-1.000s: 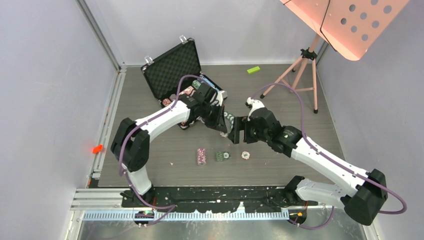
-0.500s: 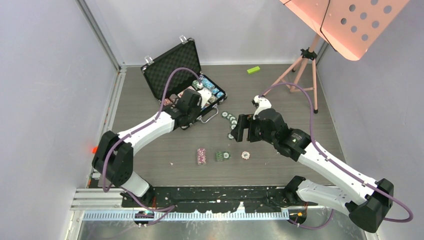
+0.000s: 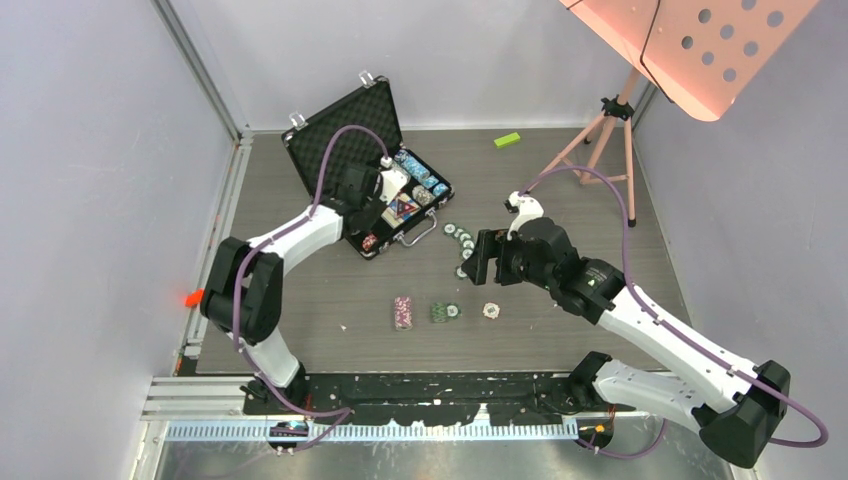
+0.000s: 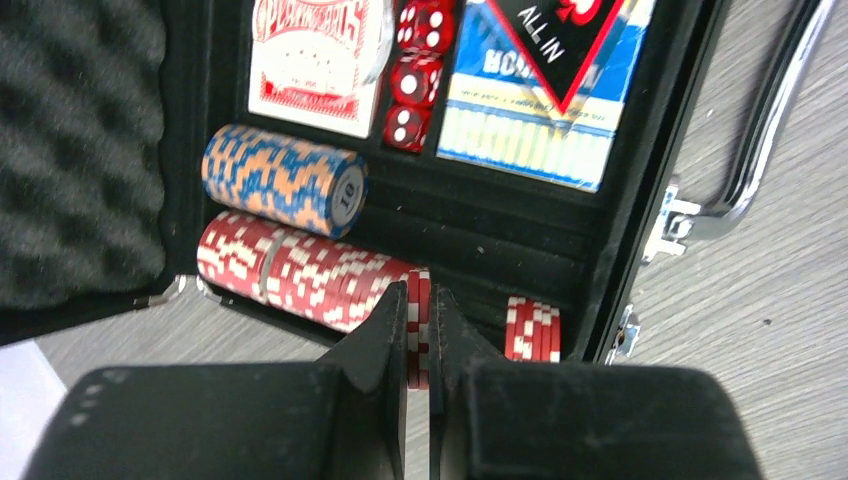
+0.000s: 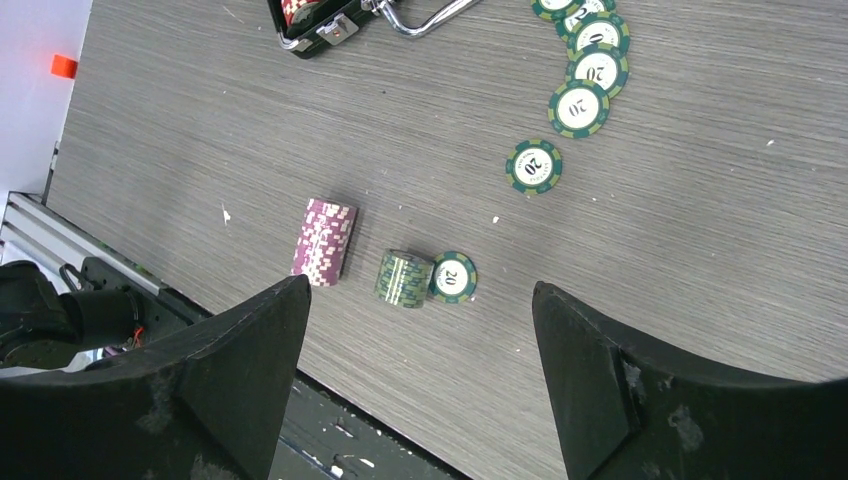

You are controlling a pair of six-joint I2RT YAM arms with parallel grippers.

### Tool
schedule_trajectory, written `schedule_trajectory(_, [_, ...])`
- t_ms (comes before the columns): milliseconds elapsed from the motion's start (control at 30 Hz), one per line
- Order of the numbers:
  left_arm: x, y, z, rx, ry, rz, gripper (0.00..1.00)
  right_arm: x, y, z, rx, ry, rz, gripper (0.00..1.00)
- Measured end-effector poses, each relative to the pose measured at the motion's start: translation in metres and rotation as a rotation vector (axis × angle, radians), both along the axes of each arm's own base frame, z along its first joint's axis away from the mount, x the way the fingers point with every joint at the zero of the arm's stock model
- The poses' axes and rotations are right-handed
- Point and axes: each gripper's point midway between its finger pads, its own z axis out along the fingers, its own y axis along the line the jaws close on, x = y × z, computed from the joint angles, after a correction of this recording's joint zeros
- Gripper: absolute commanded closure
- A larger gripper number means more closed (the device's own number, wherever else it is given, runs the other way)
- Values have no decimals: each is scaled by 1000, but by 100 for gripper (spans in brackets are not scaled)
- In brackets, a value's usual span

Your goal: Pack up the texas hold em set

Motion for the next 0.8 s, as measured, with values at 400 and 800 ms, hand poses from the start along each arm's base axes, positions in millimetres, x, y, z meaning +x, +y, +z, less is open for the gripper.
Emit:
schedule_trajectory(400, [3, -9, -9, 7, 38, -42, 100, -2, -2, 3, 7, -7, 0, 13])
schedule_trajectory(800, [-9, -5, -20, 30, 105, -49, 91, -2, -2, 3, 5, -4, 0, 13])
